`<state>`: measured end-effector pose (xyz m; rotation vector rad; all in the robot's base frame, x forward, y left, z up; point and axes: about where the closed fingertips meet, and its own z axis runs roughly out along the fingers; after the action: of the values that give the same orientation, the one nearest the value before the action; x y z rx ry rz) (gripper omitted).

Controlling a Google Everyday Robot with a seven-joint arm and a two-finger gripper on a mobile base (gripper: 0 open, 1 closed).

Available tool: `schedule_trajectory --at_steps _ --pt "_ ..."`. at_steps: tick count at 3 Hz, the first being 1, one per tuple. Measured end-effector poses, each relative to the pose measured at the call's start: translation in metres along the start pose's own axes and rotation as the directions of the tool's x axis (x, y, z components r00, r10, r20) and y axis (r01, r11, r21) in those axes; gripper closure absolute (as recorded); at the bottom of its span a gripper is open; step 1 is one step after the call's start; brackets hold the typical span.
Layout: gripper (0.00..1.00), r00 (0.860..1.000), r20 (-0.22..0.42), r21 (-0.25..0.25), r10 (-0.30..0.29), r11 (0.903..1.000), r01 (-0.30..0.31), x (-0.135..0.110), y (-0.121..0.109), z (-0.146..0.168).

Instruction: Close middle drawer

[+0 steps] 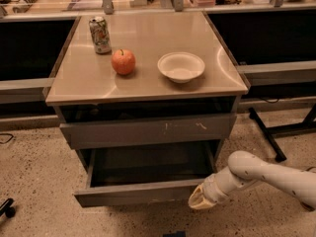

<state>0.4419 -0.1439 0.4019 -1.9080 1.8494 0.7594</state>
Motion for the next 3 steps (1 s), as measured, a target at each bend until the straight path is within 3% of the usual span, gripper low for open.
schedule_trajectory --at_steps 1,2,3 --pt "1.00 0.997 0.044 0.044 -0.068 0.9969 0.066 -0.0055 -0.0224 0.0093" --pt "1.00 0.997 0.044 0.044 -0.068 0.9969 0.066 -0.0057 -0.0217 0.0091" --pt "1.00 0.995 0.048 0.080 -0.093 0.9928 0.088 -0.0056 -0.0236 0.0098"
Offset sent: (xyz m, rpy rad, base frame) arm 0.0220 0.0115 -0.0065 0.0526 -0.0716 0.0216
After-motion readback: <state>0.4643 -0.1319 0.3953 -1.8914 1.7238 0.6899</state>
